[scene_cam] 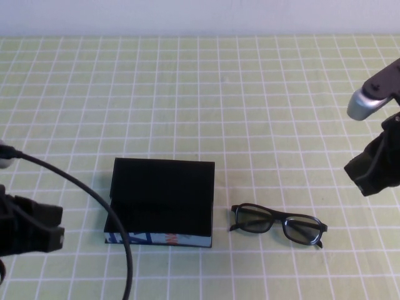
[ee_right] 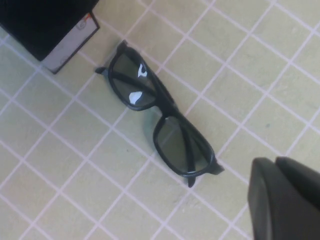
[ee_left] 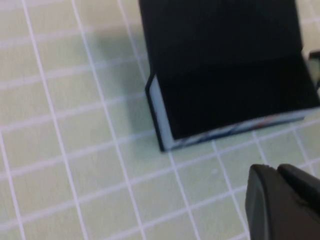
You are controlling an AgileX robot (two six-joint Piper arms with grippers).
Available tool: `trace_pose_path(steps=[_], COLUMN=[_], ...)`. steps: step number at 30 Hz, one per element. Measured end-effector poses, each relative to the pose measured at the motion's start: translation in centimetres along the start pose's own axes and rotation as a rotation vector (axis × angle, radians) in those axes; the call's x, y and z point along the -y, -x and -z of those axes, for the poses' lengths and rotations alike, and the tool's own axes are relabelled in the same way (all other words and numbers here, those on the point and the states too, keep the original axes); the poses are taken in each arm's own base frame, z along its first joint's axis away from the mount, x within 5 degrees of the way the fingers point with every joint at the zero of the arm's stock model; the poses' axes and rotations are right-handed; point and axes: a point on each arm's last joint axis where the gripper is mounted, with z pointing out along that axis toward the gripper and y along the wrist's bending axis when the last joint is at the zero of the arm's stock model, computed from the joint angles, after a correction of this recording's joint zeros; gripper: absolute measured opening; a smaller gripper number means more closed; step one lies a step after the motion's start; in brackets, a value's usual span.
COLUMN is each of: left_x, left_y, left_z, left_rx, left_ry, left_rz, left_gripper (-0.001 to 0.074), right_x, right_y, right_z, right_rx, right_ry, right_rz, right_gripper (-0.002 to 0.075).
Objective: Return glasses to glasses case
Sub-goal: Pick up the glasses from the table
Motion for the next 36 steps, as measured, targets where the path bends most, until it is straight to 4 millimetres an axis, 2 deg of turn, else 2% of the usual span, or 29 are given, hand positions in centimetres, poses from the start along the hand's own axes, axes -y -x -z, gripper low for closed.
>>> trace_pose_path(steps=[3,7,11,13,15,19,22,28,36], left_x=[0.4,1.0,1.1,1.0,0.8,0.8,0.7,0.7,0.7], left_y=[1.5,3.9,5.3,5.6,5.5,5.5,5.5,5.5,5.4], left_z=[1.1,2.3,1.7,1.1,0.7,0.3,0.3,0.3,0.3], left_rx=[0.043,0.037,-0.068,-0.102,-0.132,-0.154,-0.154,-0.156,-0.164], left_ry=[-0.006,-0.031,-0.056,-0.061,-0.065,-0.069,-0.068,-0.068,-0.068], left_rz=[-0.033,-0.061,-0.066,-0.063,-0.058,-0.07,-0.074,-0.077,-0.077], left_gripper=[-0.0003,-0.0003,-0.0003,-0.0003,-0.0003,-0.0003,-0.0003,-0.0003,-0.0003], right_x=[0.1,-1.3,-3.2,-3.9,-4.3,-4.2,-4.0,-3.3,-3.0], right_y=[0.8,2.3,3.6,3.8,4.0,4.0,3.8,3.7,3.8], right_z=[-1.4,-3.6,-6.2,-7.6,-8.8,-11.1,-12.7,-15.0,-15.9], right_rx=[-0.056,-0.129,-0.197,-0.232,-0.255,-0.285,-0.302,-0.311,-0.316], right_ry=[0.043,0.106,0.132,0.143,0.151,0.159,0.157,0.118,0.102], right_rz=[0.033,0.211,0.384,0.434,0.458,0.461,0.46,0.485,0.501], right_gripper=[-0.0018,-0.0018,-0.001,0.0018,0.0077,0.0262,0.033,0.0357,0.0359])
